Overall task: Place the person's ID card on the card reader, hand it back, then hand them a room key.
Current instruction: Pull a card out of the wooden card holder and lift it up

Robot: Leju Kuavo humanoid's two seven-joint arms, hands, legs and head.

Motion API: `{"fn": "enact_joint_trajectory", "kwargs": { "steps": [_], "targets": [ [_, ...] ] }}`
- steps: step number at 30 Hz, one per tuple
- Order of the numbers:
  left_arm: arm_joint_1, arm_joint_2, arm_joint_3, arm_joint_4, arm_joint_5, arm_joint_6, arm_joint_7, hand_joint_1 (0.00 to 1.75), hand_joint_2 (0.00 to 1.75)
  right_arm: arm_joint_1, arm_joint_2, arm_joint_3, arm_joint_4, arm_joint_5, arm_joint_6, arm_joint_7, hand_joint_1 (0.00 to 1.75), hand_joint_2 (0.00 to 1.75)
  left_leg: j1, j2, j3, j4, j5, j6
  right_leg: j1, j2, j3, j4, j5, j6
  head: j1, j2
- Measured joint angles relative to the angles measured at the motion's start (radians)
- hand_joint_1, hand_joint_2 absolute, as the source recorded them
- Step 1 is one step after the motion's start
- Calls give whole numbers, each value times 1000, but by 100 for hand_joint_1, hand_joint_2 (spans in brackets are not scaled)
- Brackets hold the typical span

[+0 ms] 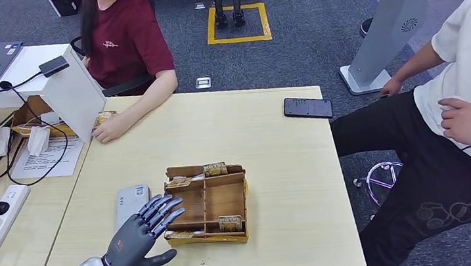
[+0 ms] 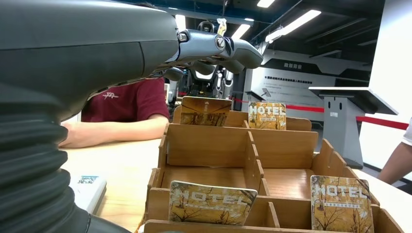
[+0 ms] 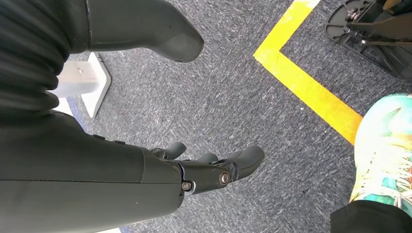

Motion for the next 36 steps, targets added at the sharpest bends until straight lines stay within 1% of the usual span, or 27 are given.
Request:
{"fn": "enact_joint_trajectory", "kwargs": {
  "steps": [14, 36],
  "targets": [
    [-15, -5, -25, 15, -7, -4, 7, 0, 175, -2, 0, 6, 0, 1, -5, -3, 0, 175, 0, 0, 0, 0, 0, 0, 0, 0, 0, 0, 0, 0, 0, 0],
    [-48, -63, -50, 100, -2, -1, 34, 0, 175, -4, 0, 10, 0, 2, -12, -8, 0, 175, 0, 0, 0, 0, 0, 0, 0, 0, 0, 0, 0, 0, 0, 0]
  ]
}}
